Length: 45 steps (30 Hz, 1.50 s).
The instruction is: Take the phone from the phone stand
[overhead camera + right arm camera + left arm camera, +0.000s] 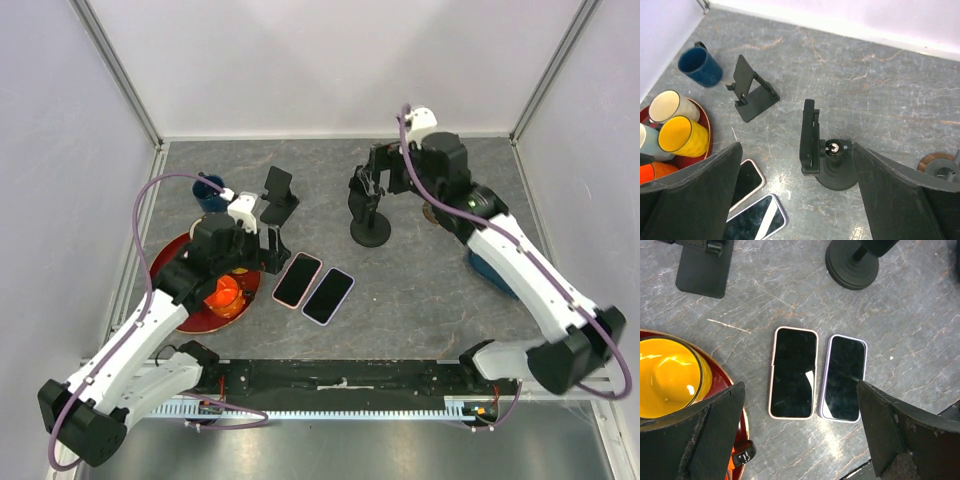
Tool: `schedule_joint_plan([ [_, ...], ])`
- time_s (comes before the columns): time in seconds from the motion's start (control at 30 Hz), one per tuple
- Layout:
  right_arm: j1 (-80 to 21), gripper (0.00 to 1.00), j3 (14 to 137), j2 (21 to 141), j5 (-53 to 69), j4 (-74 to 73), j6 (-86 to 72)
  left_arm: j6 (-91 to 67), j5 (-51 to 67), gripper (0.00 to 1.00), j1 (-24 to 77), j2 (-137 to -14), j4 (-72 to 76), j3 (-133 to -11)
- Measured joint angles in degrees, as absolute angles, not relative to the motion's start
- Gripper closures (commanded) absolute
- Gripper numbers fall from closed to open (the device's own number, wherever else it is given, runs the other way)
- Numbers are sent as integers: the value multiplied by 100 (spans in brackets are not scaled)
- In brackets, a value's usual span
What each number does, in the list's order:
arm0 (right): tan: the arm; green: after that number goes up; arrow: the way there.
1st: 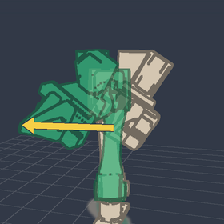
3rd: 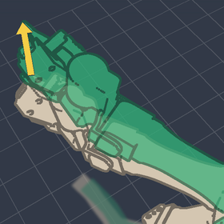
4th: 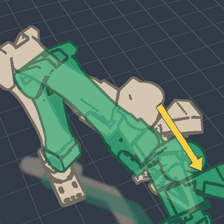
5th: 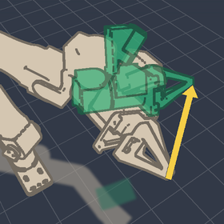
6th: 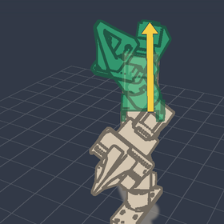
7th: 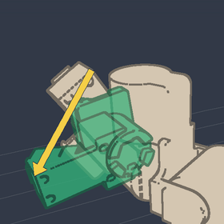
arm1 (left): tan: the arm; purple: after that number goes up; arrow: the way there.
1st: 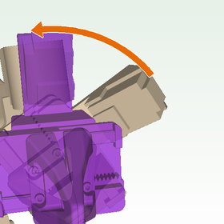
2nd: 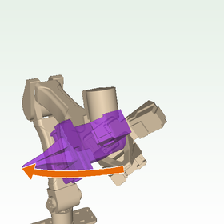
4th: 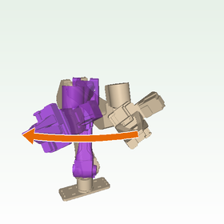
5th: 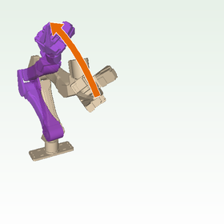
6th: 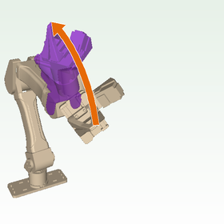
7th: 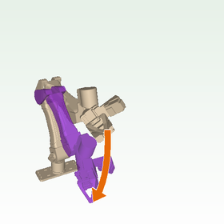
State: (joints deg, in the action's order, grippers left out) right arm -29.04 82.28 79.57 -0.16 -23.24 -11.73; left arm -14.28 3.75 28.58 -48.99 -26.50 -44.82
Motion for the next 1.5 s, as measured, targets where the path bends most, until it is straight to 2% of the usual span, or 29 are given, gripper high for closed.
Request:
schedule_joint_plan([
  [0.07,-2864,2,7697,7459,-47,-1887,-1219,-1568,377,1,2891,-5105,-2639,-4657],
  [0.13,-2751,6,7157,7098,5,-1313,-1382,-1702,285,1,3068,-5319,-2630,-4875],
  [0.27,-2156,9,5655,6619,432,180,-2018,-1831,-209,1,3887,-5900,-2589,-5459],
  [0.4,-1258,9,4342,6587,1098,1352,-2770,-1887,-738,1,4534,-6678,-2508,-6169],
  [0.5,-891,9,3883,6646,1437,1872,-2963,-1907,-1085,1,4751,-7175,-2373,-6589],
  [0.77,-523,9,3229,7017,2086,3538,-3129,-1914,-2078,1,5260,-8473,-1667,-7491],
  [1.13,-915,9,3214,7260,1761,3479,-2285,-1802,-3006,6,5411,-9762,-373,-8235],
  [1.5,-917,8,3214,7284,1610,3465,-2069,-1616,-3756,17,5413,-10409,-222,-8608],
])
